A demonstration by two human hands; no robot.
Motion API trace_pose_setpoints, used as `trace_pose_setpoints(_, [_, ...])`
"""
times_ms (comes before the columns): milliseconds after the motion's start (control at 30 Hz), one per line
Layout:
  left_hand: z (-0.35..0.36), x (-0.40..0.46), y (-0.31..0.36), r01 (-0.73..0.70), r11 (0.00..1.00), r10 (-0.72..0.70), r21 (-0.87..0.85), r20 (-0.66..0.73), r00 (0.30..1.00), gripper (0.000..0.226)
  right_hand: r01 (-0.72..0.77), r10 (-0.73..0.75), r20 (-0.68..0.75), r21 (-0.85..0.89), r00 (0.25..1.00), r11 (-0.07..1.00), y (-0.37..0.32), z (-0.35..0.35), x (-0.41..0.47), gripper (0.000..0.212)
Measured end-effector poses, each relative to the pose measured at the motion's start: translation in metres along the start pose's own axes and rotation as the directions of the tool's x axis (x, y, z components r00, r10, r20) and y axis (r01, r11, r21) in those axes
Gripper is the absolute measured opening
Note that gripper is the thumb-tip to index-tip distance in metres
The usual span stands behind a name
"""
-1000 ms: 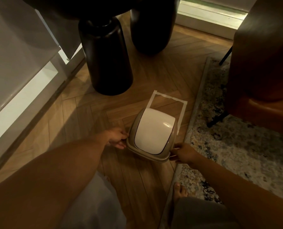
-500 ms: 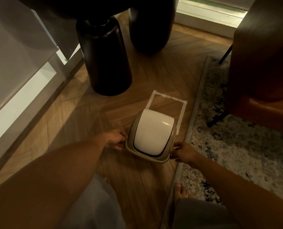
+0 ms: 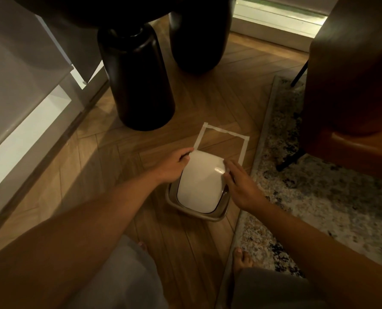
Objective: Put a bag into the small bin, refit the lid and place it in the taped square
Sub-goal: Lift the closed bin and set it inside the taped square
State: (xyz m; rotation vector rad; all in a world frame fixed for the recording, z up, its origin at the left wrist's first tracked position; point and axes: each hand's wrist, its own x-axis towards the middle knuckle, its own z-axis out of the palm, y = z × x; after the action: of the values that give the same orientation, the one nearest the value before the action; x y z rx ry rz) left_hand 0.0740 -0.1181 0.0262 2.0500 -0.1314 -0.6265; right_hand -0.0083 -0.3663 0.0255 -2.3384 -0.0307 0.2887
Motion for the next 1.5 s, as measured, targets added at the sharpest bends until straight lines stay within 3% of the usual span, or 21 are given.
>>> trace_pose_setpoints(133, [-0.001, 0.000, -0.010, 0.016, 1.000, -0.016, 0.023, -0.018, 1.000, 0.047, -0.031, 0.031, -0.003, -0.050, 1.000, 0.998, 0.010, 0.008, -0.001, 0.057])
trace_pose_setpoints(500, [0.000, 0.004, -0.011, 0.010, 0.999, -0.007, 0.036, -0.062, 0.998, 0.048, -0.069, 0.068, 0.025, 0.018, 0.997, 0.997, 0.015, 0.013, 0.011, 0.057])
trace_pose_setpoints(667, [-0.001, 0.005, -0.011, 0.030, 0.999, -0.028, 0.039, -0.033, 0.999, 0.049, -0.100, 0.090, 0.108, 0.087, 0.990, 0.991, 0.010, 0.002, 0.017, 0.058])
trace_pose_setpoints(767, [0.002, 0.002, -0.017, 0.038, 0.998, -0.038, 0.053, -0.007, 0.999, 0.050, -0.147, 0.124, 0.148, 0.161, 0.981, 0.976, 0.008, -0.003, 0.014, 0.057])
trace_pose_setpoints(900, [0.004, -0.008, -0.028, 0.050, 0.996, -0.049, 0.069, -0.014, 0.999, 0.058, -0.136, 0.120, 0.085, 0.221, 0.989, 0.966, 0.006, -0.001, 0.001, 0.041])
trace_pose_setpoints(1067, [0.003, -0.023, -0.026, 0.006, 0.997, -0.009, 0.073, 0.048, 0.999, 0.076, -0.123, 0.104, 0.093, 0.230, 0.990, 0.965, 0.004, 0.010, -0.025, 0.079])
trace_pose_setpoints(1300, [0.018, -0.040, -0.050, -0.052, 0.978, 0.018, 0.201, 0.168, 0.986, 0.141, -0.123, 0.120, 0.030, 0.149, 0.992, 0.981, 0.010, 0.048, -0.060, 0.132])
trace_pose_setpoints(1500, [0.021, -0.042, -0.069, -0.121, 0.958, 0.065, 0.261, 0.213, 0.975, 0.164, -0.062, 0.068, -0.032, 0.165, 0.997, 0.984, 0.024, 0.064, -0.063, 0.150])
